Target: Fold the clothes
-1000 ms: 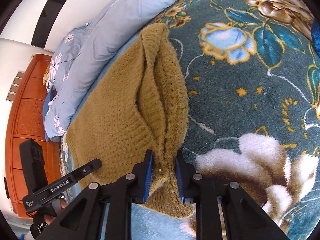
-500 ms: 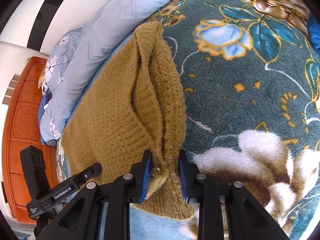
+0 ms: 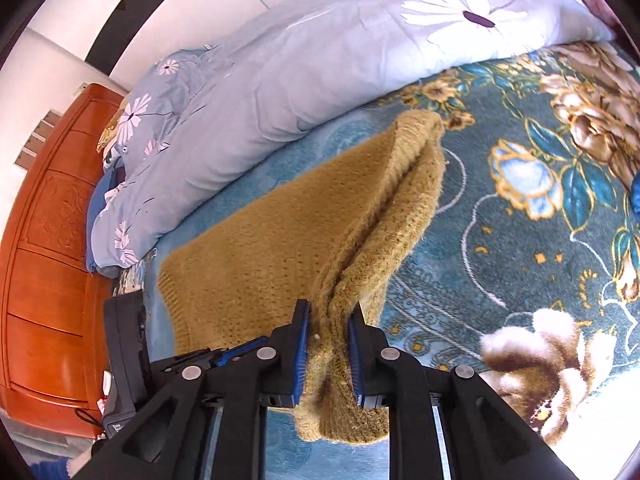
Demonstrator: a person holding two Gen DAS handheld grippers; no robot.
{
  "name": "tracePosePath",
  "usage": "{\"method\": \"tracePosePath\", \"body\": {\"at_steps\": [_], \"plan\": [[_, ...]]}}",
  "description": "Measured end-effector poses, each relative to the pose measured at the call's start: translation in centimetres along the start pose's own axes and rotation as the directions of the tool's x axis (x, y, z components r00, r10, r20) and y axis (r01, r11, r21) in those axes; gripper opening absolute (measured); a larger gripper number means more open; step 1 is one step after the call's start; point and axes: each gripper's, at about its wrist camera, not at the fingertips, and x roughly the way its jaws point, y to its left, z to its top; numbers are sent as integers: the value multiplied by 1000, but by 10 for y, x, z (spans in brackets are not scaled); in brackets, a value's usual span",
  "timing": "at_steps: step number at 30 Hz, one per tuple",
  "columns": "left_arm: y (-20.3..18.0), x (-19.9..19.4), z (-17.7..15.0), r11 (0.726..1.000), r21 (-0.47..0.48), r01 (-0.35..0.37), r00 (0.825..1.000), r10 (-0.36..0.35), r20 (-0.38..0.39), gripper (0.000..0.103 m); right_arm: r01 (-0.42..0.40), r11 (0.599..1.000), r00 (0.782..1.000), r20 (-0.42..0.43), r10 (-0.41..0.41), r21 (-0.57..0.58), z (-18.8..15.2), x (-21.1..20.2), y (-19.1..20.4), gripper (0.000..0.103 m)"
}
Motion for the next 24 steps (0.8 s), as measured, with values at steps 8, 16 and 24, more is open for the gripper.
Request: {"method": "tracePosePath", "body": {"at_steps": [8,16,24], "plan": [[127,-88,-52,951,-297,81,987,-35,160,12,-40,968,999,-18,37,-247,17,10,122,19],[189,-113,-84,879,-445,171,965,-59,256,12,-156,840,975,-220,44,-520,-27,81,237,19],[213,-101,-105,854,-491,173,968,-56,244,13,-180,776,919,-384,-86,-604,-91,166,260,2]]}}
